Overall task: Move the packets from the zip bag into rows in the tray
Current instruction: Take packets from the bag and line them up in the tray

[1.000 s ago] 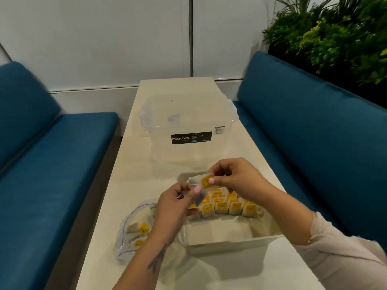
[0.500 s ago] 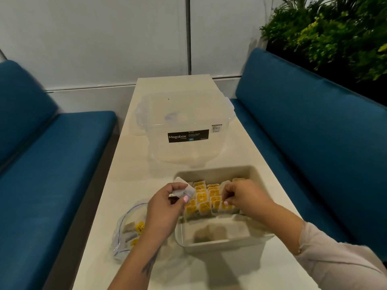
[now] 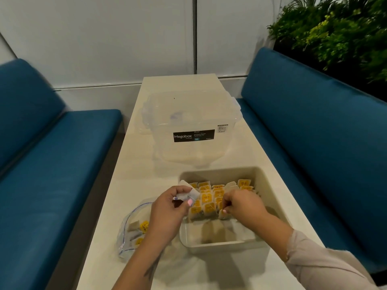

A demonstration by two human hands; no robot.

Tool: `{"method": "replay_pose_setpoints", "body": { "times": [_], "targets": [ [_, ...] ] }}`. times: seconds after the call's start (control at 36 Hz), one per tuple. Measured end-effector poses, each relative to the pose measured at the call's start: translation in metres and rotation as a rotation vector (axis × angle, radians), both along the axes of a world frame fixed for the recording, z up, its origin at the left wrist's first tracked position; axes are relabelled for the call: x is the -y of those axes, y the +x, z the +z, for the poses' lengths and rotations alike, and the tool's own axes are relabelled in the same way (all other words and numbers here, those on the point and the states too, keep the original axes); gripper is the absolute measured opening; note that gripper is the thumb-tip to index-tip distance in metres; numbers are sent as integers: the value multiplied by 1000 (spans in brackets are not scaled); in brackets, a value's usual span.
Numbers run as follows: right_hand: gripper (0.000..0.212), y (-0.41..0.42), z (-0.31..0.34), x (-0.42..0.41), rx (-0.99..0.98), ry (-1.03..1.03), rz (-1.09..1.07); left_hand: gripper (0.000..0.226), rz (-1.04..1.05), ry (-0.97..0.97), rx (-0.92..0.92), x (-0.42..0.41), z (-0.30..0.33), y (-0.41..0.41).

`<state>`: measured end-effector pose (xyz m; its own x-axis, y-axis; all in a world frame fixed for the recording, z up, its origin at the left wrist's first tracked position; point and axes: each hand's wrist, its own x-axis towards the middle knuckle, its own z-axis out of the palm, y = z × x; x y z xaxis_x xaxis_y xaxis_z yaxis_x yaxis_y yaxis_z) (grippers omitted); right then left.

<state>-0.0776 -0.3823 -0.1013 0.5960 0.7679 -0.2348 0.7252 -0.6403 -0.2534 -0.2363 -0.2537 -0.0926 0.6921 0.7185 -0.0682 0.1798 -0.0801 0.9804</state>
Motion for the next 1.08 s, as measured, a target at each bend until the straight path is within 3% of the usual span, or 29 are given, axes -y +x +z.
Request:
{"method": "replay_pose_setpoints", "body": {
  "times": [0.33,0.53,0.72,0.81,0.92,1.08],
  "targets": [
    [15,7,5,3,6,83,-52,25,-20,-31,31,0,-1,3],
    [5,21,37,5,-148,396,-175,40,-92,-67,24,3,9,5],
    [41,12,77,-1,-500,516,4,32,-294,-397,69,11,22,14],
    [46,5,88,-3,-590,499,110,34,-386,-517,134,12,26,14],
    [38,4,91,-4,-693,490,183,49,-503,-599,162,9,25,14],
    [16,6,95,-5,-723,454,177,34,-451,-665,184,9,25,13]
  ]
}}
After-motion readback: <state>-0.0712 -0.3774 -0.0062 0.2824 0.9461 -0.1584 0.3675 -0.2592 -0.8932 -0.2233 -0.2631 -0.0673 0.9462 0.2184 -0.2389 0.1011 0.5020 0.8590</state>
